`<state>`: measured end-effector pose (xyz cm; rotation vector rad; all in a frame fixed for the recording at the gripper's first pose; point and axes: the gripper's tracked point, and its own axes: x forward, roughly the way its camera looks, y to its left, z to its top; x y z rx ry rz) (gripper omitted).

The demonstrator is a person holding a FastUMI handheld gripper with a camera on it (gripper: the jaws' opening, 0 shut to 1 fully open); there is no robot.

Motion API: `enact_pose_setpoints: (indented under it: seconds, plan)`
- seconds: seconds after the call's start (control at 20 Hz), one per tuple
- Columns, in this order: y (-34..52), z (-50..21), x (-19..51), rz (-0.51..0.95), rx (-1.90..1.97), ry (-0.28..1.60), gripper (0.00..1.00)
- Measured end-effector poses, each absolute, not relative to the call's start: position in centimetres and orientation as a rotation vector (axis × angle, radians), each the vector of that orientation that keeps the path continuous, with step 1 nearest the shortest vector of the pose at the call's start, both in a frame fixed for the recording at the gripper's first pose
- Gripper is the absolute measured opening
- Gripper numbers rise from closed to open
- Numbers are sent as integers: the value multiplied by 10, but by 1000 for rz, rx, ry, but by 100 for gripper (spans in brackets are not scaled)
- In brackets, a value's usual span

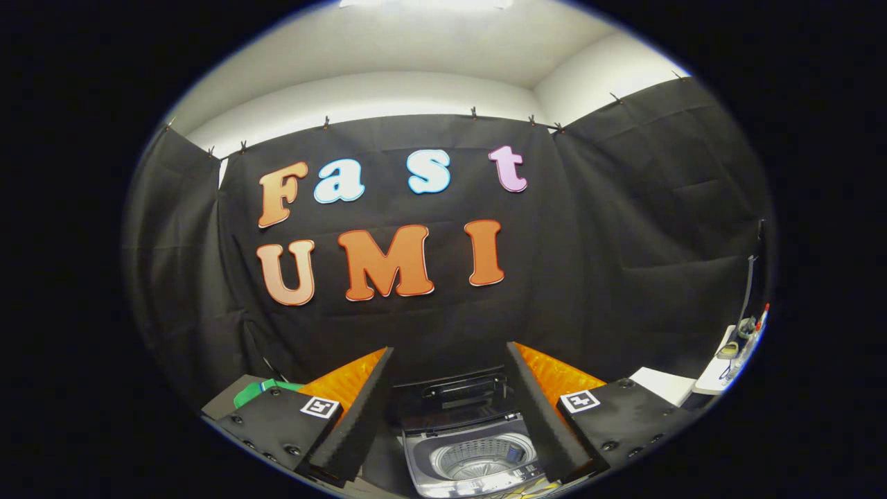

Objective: Put the clothes into the washing machine and then close the washing machine lid.

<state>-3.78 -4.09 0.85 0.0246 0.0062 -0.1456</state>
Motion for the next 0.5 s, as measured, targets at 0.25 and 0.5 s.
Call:
enact_pose_setpoints:
  seconds: [0.25,0.5]
  plan:
    - [-45,8,-37,-155,21,23,99]
    - [-24,5,-29,-129,14,25,98]
